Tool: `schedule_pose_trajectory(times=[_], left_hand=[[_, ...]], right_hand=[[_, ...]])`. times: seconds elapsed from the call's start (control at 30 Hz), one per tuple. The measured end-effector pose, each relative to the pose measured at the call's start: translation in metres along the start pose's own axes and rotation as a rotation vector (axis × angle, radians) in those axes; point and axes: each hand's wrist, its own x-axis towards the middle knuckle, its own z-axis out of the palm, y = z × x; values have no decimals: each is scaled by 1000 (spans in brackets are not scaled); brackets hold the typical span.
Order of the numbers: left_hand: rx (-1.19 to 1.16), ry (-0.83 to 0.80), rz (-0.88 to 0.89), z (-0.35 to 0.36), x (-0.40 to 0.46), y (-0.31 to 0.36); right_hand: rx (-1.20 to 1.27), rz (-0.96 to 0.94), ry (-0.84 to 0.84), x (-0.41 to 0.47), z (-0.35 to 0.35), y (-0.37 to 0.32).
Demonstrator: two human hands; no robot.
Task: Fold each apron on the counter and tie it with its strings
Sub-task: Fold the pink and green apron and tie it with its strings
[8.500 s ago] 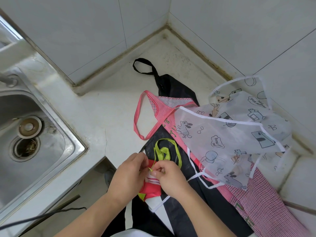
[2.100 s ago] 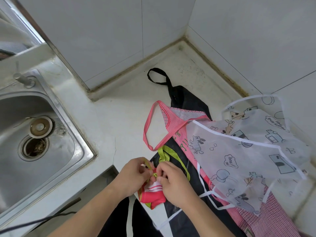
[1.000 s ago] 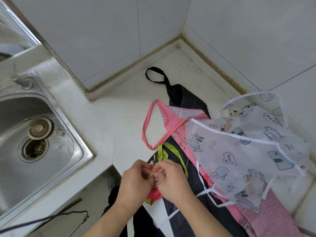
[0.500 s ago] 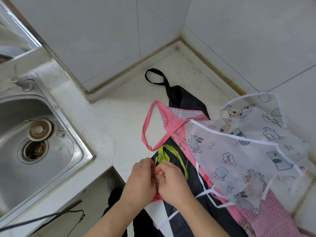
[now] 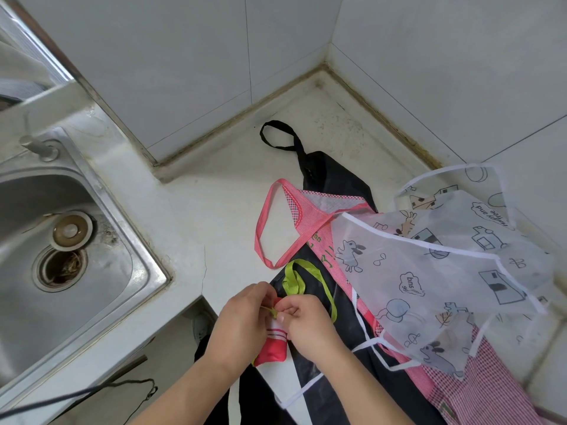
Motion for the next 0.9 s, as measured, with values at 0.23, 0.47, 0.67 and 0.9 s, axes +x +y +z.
schedule_pose_trajectory(times=[0.23, 0.47, 0.67, 0.9], left_hand=[[-281, 188, -146, 7, -8, -2], [-211, 127, 4, 9, -22, -10], [-72, 107, 94, 16, -14, -10], [-12, 116, 135, 16, -13, -10]], right_hand=[[276, 153, -55, 8, -3, -2], [426, 215, -55, 7, 0, 2], [424, 249, -17, 6, 0, 2], [461, 246, -9, 4, 0, 4]])
